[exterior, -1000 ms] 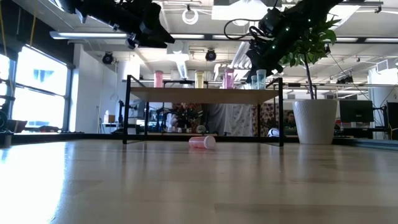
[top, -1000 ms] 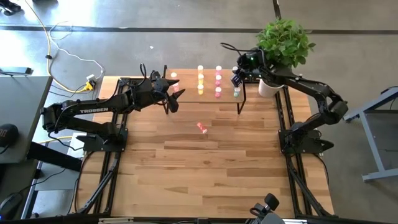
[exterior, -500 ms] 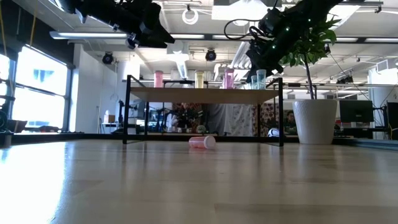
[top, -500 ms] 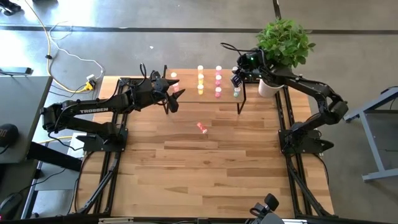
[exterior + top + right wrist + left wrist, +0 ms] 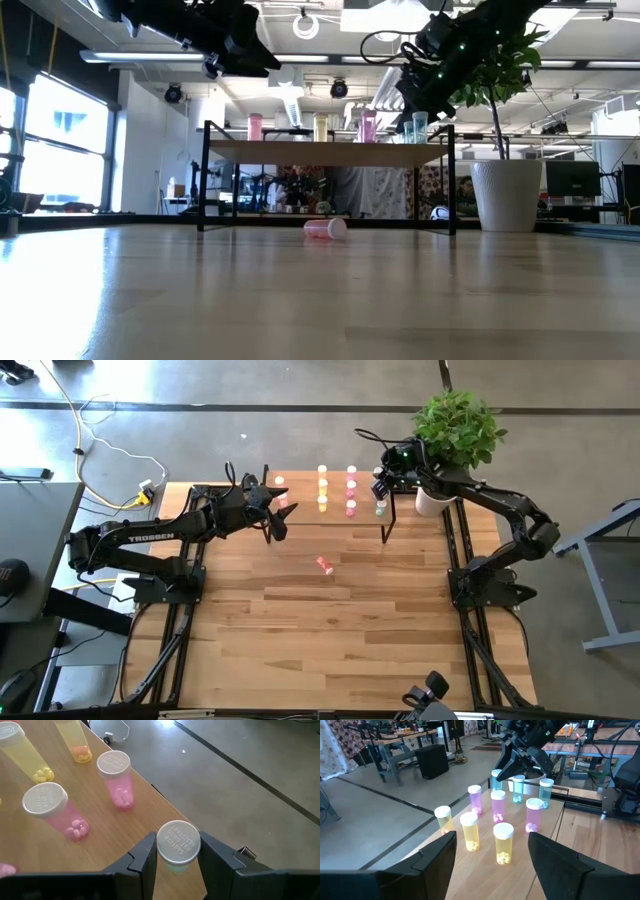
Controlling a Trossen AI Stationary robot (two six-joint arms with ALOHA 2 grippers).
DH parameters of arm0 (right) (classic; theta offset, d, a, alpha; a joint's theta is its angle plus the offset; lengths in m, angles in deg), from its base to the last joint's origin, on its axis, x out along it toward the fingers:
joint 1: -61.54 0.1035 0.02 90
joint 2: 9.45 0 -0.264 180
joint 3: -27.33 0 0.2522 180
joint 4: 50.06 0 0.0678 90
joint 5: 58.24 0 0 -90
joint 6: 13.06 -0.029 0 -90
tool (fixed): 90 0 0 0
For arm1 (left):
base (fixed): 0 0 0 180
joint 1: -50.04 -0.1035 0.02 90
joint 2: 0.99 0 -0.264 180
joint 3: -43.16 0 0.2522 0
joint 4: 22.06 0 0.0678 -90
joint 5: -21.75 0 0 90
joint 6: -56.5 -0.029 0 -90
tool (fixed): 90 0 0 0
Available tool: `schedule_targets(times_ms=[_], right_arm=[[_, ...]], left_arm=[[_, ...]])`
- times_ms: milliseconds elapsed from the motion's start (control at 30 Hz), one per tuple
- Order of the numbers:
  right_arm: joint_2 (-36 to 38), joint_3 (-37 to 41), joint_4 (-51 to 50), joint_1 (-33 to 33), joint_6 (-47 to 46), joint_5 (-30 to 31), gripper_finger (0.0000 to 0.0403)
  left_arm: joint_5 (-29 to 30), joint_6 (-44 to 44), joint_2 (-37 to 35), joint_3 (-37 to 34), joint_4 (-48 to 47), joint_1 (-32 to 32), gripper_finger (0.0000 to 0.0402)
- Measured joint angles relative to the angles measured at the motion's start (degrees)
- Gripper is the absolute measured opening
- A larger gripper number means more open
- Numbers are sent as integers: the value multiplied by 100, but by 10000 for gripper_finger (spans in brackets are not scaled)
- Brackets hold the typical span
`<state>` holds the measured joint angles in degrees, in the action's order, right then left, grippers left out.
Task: Pick and place medicine bottles onto shelf by color
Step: Put the blue pill bottle on the shelf aligned with the blue pill bottles
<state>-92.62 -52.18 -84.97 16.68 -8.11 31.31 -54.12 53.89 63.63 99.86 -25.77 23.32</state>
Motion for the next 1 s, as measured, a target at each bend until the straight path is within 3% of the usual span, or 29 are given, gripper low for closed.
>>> schedule_targets(times_ms=[1000], right_arm=[[-7, -192, -308, -15, -83, 125, 117]], left_arm=[[-1, -11, 0, 0, 0, 1, 239]])
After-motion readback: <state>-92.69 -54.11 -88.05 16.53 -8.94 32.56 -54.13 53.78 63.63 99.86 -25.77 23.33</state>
